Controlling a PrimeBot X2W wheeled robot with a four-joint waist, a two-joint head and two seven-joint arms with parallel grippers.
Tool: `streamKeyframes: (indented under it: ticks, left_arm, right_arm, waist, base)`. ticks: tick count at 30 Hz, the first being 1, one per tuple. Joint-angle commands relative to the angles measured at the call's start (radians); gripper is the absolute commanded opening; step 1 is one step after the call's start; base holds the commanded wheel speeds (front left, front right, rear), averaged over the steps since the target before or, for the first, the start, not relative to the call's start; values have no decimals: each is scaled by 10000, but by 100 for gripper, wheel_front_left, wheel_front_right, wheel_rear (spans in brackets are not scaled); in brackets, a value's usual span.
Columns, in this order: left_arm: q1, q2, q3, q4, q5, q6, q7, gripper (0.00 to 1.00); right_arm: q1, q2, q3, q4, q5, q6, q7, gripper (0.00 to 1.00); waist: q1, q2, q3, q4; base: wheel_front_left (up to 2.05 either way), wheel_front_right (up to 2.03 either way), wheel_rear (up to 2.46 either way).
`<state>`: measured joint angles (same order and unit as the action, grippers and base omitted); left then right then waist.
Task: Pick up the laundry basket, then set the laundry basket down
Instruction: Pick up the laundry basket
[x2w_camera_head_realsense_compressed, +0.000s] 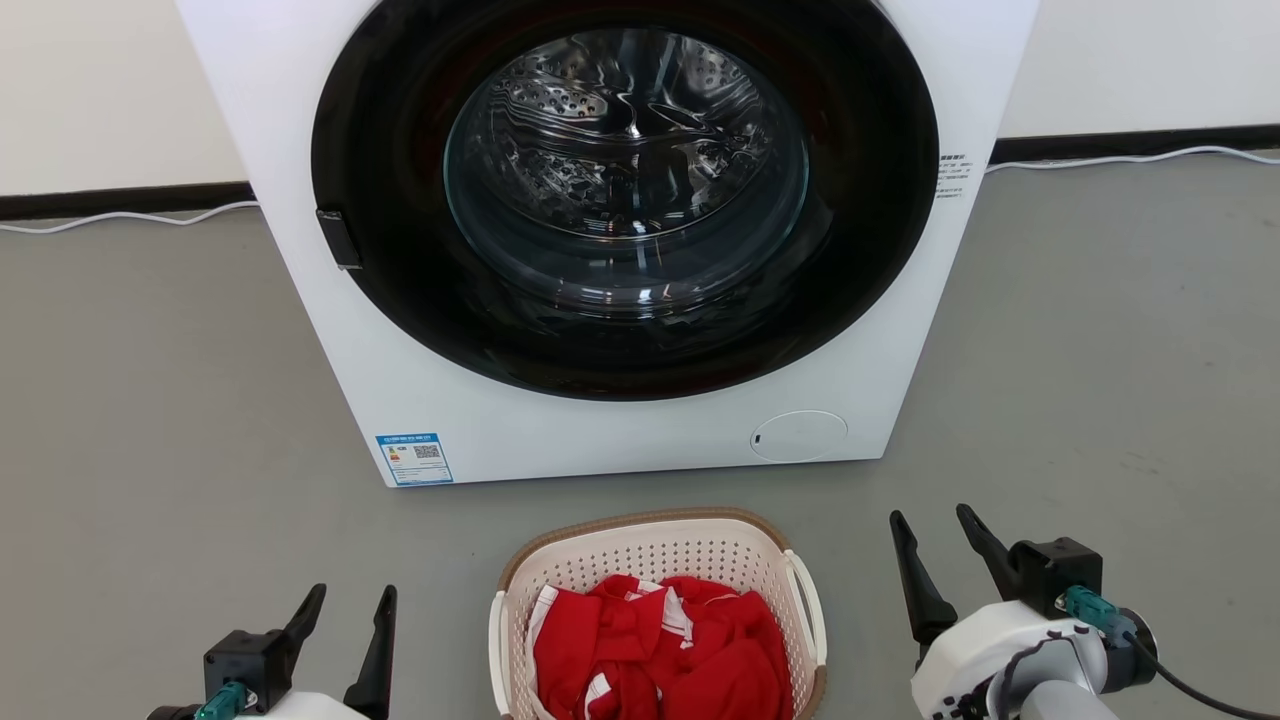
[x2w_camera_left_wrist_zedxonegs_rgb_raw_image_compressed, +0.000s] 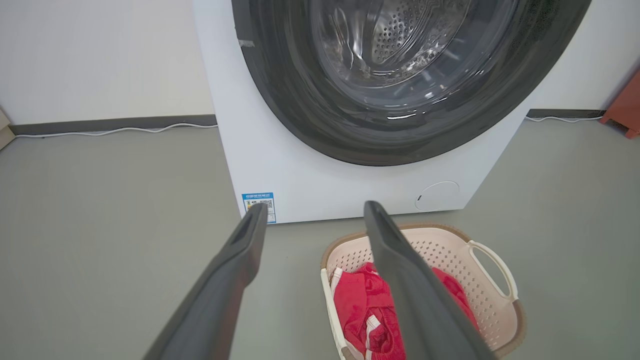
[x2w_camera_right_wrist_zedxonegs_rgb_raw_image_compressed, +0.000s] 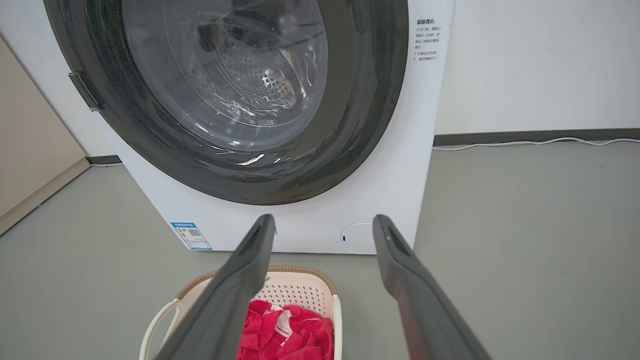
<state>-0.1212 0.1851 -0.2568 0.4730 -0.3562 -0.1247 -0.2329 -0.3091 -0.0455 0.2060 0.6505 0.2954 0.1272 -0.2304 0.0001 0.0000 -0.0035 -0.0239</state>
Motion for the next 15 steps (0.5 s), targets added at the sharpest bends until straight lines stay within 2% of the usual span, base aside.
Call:
streamKeyframes:
  ticks: [1, 5, 15]
  left_arm:
    - [-540, 220, 347, -143, 249, -57, -171, 100]
    - [-561, 161, 536, 30, 541, -60, -289, 100]
    - [-552, -193, 1281, 406, 230, -60, -289, 100]
  right_arm:
    - [-481, -37, 195, -129, -266, 34, -196, 100]
    - [-549, -47, 11, -35, -700, 35, -314, 100]
    - [-415, -47, -853, -35, -930, 35, -314, 100]
  waist:
    - [-1, 0, -2, 2]
    - [-1, 0, 10, 9]
    - [-1, 0, 40, 48]
  base:
    - [0, 0, 0]
    - [0, 0, 0]
    - [0, 0, 0]
